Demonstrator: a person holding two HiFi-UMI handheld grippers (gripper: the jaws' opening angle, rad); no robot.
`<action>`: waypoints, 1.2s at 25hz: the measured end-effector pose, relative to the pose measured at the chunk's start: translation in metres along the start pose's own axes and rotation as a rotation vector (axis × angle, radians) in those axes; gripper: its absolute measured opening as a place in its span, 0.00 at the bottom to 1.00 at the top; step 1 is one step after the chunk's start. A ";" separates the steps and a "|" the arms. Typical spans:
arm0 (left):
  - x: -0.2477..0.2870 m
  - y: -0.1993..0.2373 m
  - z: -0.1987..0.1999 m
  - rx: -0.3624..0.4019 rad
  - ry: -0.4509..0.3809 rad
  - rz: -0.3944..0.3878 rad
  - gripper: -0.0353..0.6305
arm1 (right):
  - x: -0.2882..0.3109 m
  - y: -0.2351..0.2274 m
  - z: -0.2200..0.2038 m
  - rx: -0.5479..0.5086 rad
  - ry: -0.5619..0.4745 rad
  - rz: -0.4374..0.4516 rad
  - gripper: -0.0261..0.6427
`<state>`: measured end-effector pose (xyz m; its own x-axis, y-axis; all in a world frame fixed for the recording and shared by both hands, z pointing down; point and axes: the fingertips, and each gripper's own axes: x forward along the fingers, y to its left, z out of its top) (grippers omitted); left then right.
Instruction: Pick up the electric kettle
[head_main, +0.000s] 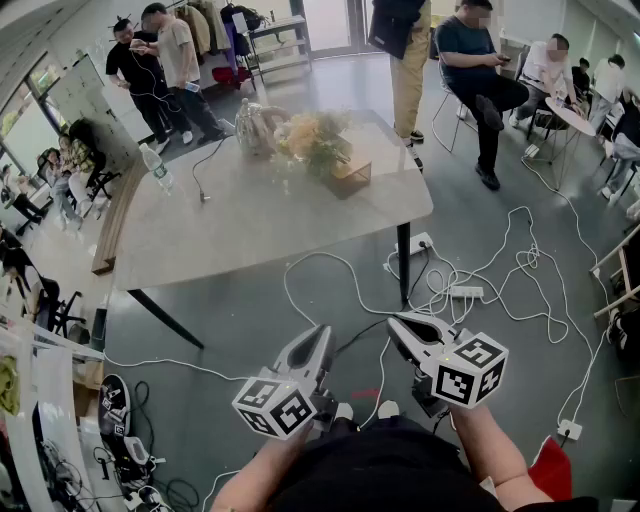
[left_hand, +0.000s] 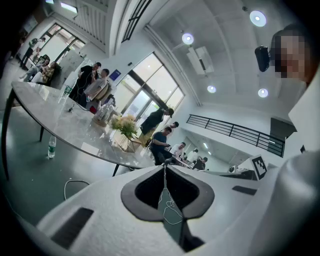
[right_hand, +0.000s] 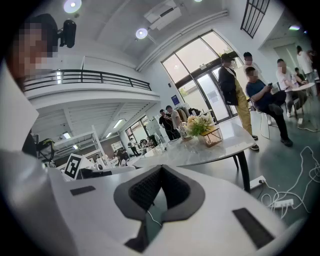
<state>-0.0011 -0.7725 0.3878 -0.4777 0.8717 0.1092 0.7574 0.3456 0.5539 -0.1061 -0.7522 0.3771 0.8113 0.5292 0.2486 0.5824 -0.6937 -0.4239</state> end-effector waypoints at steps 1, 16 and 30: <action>0.000 0.001 0.001 -0.001 0.000 0.001 0.08 | 0.001 0.000 0.000 0.002 0.000 -0.001 0.05; -0.012 0.019 0.004 -0.005 -0.004 -0.022 0.08 | 0.019 0.007 -0.003 0.037 -0.013 0.003 0.05; -0.034 0.073 0.020 -0.028 0.004 -0.005 0.08 | 0.064 0.027 -0.016 0.069 0.020 -0.041 0.05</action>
<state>0.0790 -0.7698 0.4083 -0.4832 0.8686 0.1097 0.7423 0.3400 0.5774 -0.0380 -0.7449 0.3952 0.7880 0.5461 0.2843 0.6109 -0.6358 -0.4718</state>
